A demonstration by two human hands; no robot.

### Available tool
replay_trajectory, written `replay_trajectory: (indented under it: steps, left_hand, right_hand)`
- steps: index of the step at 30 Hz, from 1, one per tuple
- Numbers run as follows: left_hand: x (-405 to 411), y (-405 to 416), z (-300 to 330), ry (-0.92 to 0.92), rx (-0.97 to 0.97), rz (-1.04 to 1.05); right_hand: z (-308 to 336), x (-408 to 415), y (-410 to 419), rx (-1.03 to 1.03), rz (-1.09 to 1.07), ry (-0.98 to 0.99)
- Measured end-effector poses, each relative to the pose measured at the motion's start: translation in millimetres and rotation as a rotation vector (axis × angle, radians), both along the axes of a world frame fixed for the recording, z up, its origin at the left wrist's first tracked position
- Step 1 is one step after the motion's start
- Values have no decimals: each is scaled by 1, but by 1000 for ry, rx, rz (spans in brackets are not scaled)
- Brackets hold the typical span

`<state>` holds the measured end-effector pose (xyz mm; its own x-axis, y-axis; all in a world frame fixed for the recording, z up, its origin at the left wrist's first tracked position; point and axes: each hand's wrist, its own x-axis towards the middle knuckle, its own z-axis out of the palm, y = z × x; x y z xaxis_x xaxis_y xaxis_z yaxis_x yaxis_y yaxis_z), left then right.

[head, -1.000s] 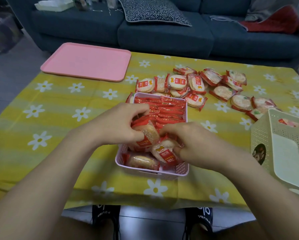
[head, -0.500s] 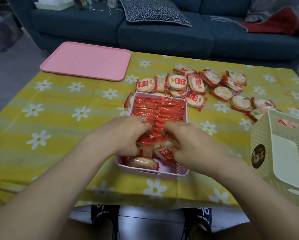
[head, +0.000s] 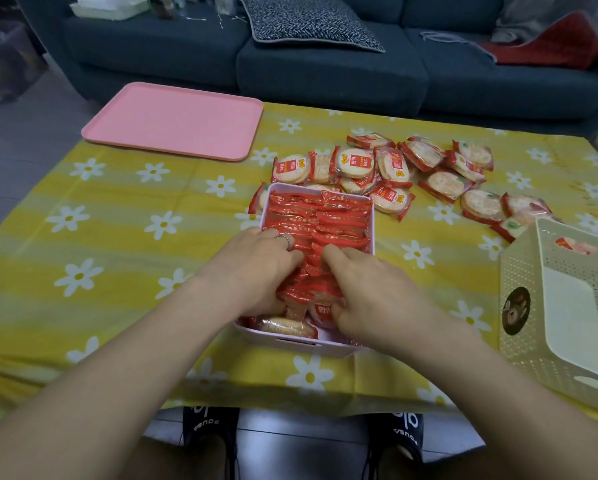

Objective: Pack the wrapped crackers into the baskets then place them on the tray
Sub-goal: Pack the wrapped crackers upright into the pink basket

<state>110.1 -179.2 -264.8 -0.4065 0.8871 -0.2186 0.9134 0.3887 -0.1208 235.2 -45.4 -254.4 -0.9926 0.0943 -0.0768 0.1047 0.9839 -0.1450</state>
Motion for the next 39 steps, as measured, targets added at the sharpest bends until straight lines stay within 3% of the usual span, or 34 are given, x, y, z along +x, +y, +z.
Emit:
replay_trajectory:
  steps: [6, 16, 24, 31, 39]
  left_hand:
    - [-6, -5, 1, 4, -6, -30]
    - [-16, -10, 3, -55, -29, 29]
    - [-8, -5, -5, 108, 73, -23]
    - [-6, -5, -22, 226, 122, -12]
    - [-2, -6, -22, 232, 147, 12]
  right_hand:
    - [-9, 0, -5, 68, 50, 38]
    - [1, 12, 10, -104, 93, 26]
    - [-20, 4, 9, 183, 19, 144]
    - [-24, 3, 2, 291, -7, 168]
    - [-31, 1, -1, 319, -7, 102]
